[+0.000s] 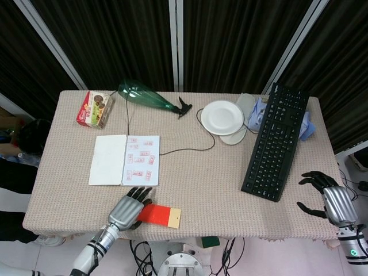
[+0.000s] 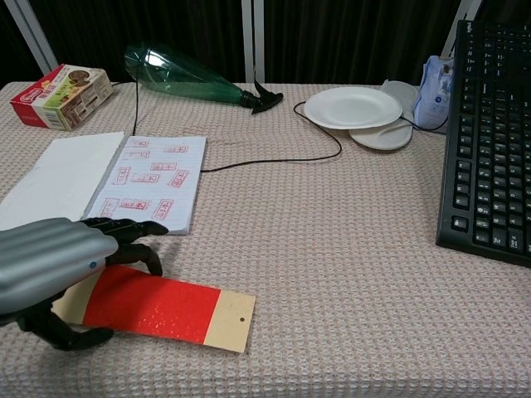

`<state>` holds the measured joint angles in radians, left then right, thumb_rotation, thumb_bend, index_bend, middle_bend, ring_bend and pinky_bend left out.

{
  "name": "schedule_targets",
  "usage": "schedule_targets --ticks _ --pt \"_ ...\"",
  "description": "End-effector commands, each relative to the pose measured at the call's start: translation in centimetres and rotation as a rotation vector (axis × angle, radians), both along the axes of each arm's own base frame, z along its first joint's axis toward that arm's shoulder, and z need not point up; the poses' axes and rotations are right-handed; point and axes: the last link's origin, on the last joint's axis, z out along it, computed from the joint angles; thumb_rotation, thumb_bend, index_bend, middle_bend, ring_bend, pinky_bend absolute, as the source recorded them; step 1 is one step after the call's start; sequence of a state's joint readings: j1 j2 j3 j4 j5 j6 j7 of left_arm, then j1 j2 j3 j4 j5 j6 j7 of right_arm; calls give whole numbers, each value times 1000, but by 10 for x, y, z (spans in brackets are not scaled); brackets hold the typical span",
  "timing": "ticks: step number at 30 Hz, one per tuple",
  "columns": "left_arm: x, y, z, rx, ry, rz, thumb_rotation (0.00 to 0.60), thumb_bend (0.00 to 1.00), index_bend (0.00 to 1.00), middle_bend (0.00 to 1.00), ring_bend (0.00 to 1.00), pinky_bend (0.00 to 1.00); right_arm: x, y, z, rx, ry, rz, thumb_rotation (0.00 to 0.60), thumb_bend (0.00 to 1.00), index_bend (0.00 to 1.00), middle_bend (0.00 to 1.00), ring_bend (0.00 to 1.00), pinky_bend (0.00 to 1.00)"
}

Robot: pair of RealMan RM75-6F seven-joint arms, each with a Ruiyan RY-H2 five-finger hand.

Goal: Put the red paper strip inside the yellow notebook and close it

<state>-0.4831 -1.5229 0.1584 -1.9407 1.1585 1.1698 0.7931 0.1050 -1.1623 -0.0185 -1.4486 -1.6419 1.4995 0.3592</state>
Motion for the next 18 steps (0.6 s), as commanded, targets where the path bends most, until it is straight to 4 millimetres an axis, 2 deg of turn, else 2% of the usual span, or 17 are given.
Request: schedule_targets --ticks 1,9,18 --pt "2 1 7 17 -12 -2 585 262 313 21 9 89 1 0 0 0 0 2 600 124 413 252 192 270" --pt "7 17 23 70 -48 9 585 262 307 21 9 89 0 1 1 -4 1 -1 600 125 413 252 192 270" --pt "12 64 50 154 -173 170 586 262 305 21 9 89 -2 1 0 -2 0 -5 600 124 413 252 192 270"
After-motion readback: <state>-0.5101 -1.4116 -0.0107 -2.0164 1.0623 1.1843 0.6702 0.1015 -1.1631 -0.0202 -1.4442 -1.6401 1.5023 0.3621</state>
